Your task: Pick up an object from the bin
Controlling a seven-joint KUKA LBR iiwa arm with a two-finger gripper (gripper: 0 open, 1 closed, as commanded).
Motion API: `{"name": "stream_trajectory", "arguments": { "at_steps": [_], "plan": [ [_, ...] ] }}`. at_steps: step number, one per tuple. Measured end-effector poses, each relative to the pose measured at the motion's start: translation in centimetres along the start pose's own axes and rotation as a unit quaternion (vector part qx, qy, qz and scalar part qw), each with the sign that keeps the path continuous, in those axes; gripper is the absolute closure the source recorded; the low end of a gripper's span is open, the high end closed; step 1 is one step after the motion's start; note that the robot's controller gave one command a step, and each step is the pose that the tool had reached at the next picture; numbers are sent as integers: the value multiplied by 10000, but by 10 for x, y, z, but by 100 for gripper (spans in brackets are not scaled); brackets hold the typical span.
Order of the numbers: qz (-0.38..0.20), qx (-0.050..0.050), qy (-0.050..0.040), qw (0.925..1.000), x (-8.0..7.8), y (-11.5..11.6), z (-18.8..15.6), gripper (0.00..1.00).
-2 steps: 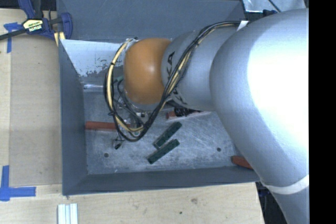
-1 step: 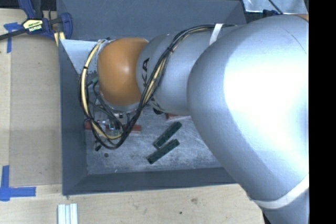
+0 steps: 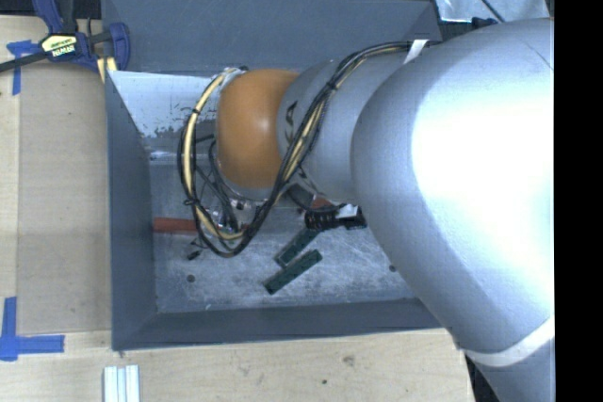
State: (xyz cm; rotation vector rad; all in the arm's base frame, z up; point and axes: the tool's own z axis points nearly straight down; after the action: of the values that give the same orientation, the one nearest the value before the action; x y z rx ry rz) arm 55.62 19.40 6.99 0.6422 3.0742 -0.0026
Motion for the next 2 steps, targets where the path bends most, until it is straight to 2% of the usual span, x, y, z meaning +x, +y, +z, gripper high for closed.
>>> {"name": "stream_trajectory", "arguments": {
  "at_steps": [1,2],
  "plan": [
    [110,-27,-4,9999,17,45,0,0],
    [994,4,9,9951,3,10,0,0]
  ]
}}
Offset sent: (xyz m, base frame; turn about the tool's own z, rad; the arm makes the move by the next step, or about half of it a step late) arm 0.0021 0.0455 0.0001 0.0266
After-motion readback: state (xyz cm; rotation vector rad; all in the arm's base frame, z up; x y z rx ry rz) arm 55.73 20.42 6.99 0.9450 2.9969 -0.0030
